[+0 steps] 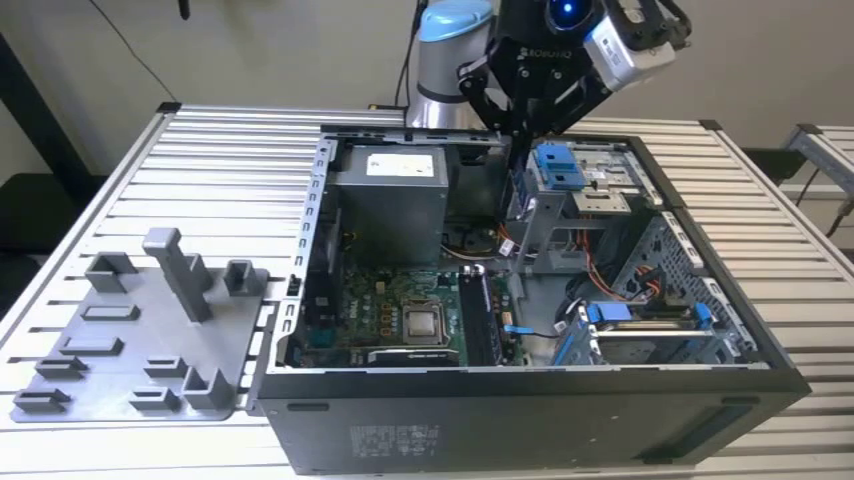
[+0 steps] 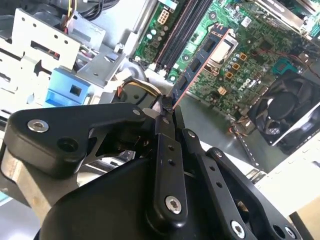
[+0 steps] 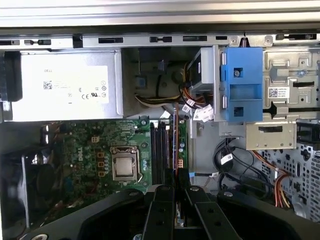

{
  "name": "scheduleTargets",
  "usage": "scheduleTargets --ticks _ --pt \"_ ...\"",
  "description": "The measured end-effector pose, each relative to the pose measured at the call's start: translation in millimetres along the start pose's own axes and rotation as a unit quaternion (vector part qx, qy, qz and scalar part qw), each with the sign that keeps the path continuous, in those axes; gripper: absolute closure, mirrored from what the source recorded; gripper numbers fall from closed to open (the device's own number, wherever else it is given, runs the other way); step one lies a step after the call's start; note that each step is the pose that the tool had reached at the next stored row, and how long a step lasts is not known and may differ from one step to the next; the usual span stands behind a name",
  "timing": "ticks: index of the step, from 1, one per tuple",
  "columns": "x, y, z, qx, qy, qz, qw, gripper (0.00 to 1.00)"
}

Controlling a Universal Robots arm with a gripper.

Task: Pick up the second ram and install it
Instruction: 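Insert the second ram into the second slot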

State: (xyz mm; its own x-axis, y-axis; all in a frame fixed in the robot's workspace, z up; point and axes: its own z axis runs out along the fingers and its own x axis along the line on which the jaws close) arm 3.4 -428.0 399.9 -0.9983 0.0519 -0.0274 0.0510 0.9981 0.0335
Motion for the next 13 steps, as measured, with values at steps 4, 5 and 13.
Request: scheduleTargets --ticks 4,5,13 --pt "0.1 -0.1 2.9 0.0006 0.0093 -0.001 1.0 0.86" --pt "0.1 -0.1 3.7 0.0007 0.0119 -0.001 0.9999 0.86" --pt "0.2 -0.3 5.9 0.0009 0.0144 -0.001 0.9999 0.86"
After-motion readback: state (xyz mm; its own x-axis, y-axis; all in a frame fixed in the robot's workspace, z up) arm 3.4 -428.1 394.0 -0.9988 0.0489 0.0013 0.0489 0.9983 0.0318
